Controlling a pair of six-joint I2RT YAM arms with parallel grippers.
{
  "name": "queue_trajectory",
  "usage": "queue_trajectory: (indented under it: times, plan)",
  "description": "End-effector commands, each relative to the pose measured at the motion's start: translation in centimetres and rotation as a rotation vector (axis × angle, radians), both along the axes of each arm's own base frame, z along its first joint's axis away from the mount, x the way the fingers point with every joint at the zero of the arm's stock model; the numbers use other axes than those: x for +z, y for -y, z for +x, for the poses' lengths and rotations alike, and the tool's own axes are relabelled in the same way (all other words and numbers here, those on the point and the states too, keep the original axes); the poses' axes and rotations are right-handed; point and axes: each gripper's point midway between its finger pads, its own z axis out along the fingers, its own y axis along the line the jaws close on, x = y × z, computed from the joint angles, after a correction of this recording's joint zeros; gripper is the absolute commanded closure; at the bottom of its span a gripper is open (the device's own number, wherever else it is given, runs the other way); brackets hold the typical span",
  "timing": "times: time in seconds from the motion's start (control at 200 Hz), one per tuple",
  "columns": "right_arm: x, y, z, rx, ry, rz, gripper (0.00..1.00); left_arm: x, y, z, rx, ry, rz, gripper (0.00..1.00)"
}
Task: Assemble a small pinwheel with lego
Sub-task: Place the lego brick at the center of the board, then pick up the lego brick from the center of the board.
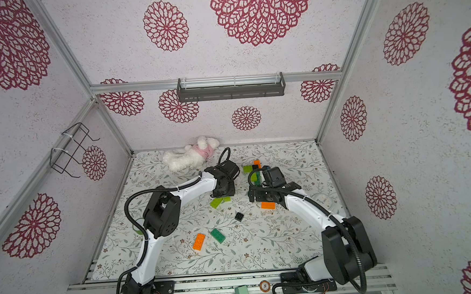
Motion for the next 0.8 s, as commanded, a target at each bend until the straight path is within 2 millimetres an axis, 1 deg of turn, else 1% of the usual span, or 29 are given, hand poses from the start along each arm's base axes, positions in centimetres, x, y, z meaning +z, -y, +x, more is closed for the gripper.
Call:
queue_trajectory:
  times: [0.0,0.055,0.115,0.155,0.165,0.24,0.255,0.27,0.28,0.325,0.34,0.35,0.36,0.385,0.42,0.48,0.56,0.611,0.646,0.736,0.796]
  plan:
    - [1.4,0.5,0.1,-0.024,0.031,-0.005,0.01,0.0,0.8,0.7,0.001,0.017,-0.024,0.47]
    - [1.5,0.4,0.1,-0.023,0.03,-0.005,0.01,0.7,1.0,0.8,-0.009,0.025,-0.038,0.45]
    - [1.5,0.4,0.0,-0.022,0.03,-0.007,0.01,1.9,1.3,0.8,-0.028,0.045,-0.056,0.42]
    - [1.6,0.5,0.1,-0.023,0.032,-0.007,0.01,2.8,1.6,0.8,-0.049,0.07,-0.078,0.4]
    - [1.6,0.5,0.0,-0.023,0.032,-0.007,0.01,3.3,1.7,0.8,-0.055,0.082,-0.088,0.39]
    - [1.7,0.4,0.1,-0.022,0.035,-0.003,0.01,5.4,2.0,0.0,-0.122,0.131,-0.128,0.34]
    - [1.7,0.4,0.0,-0.019,0.035,-0.003,0.01,6.0,1.9,-0.2,-0.136,0.143,-0.131,0.33]
    - [1.8,0.3,0.0,-0.018,0.036,0.0,0.01,6.0,1.6,-0.6,-0.147,0.146,-0.125,0.32]
    - [1.8,0.3,0.1,-0.018,0.038,0.0,0.01,6.5,1.4,-0.6,-0.152,0.16,-0.122,0.31]
    - [1.9,0.2,0.0,-0.008,0.036,0.003,0.01,7.4,0.2,-1.4,-0.176,0.191,-0.1,0.27]
    - [1.9,0.1,0.0,-0.003,0.036,0.003,0.01,7.4,-0.3,-1.8,-0.189,0.197,-0.092,0.25]
    - [1.9,0.1,0.0,-0.002,0.036,0.003,0.01,7.1,-0.5,-2.0,-0.198,0.197,-0.082,0.24]
    - [1.8,0.1,0.0,-0.001,0.034,0.002,0.01,8.2,-0.8,-2.2,-0.206,0.22,-0.088,0.23]
    - [1.8,0.0,0.0,0.004,0.034,0.0,0.01,8.6,-1.6,-2.6,-0.224,0.245,-0.075,0.22]
    - [1.6,0.0,-0.1,0.003,0.03,-0.004,0.01,8.6,-2.5,-3.3,-0.254,0.263,-0.055,0.2]
    - [1.4,0.0,-0.1,0.006,0.026,-0.006,0.01,7.9,-3.7,-4.2,-0.307,0.262,-0.026,0.2]
    - [1.2,-0.3,0.0,0.012,0.021,0.004,0.01,6.4,-3.9,-5.3,-0.395,0.208,-0.031,0.2]
    - [1.2,-0.6,0.1,0.017,0.019,0.009,0.01,5.6,-4.3,-5.4,-0.41,0.181,-0.014,0.21]
    - [1.4,-0.7,0.1,0.02,0.021,0.025,0.01,5.0,-4.7,-5.3,-0.403,0.17,-0.004,0.22]
    - [3.4,-1.3,0.2,0.029,0.067,0.113,0.01,4.0,-5.2,-4.8,-0.376,0.148,-0.036,0.23]
    - [4.3,-1.3,0.3,0.026,0.085,0.127,0.01,3.5,-5.5,-4.4,-0.369,0.143,-0.038,0.24]
